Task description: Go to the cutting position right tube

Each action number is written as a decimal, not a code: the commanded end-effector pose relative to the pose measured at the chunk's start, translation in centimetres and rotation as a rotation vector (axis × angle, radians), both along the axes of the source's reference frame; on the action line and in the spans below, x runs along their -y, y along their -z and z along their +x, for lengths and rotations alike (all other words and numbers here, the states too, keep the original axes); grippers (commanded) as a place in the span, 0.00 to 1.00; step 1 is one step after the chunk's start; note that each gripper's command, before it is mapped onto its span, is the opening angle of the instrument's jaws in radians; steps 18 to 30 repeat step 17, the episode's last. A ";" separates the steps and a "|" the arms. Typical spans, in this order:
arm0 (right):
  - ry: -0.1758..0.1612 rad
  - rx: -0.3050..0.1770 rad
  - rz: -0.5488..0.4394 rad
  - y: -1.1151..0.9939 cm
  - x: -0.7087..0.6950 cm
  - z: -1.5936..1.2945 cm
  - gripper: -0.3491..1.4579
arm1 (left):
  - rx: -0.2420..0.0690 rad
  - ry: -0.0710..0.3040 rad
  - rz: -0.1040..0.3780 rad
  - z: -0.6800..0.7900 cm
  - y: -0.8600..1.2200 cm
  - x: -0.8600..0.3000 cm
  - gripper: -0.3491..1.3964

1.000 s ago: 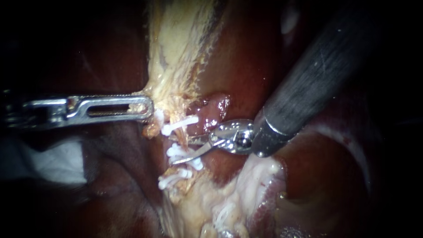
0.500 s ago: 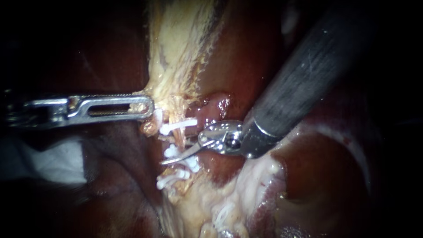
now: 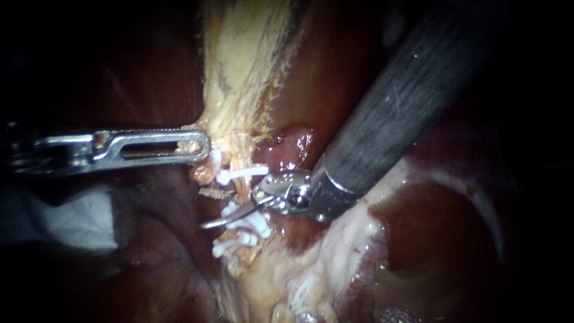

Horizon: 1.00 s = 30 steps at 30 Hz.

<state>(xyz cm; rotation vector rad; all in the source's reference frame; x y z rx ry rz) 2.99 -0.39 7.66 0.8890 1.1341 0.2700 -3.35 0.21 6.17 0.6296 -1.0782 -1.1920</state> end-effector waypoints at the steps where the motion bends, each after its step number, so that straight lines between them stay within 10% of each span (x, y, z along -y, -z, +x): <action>1: 0.000 0.001 0.000 0.00 0.00 0.00 0.90 | 0.000 0.000 0.000 0.00 0.00 0.00 0.00; 30: 0.000 0.001 0.000 -0.01 -0.01 -0.02 0.90 | 0.000 0.000 0.000 0.00 0.00 0.00 0.00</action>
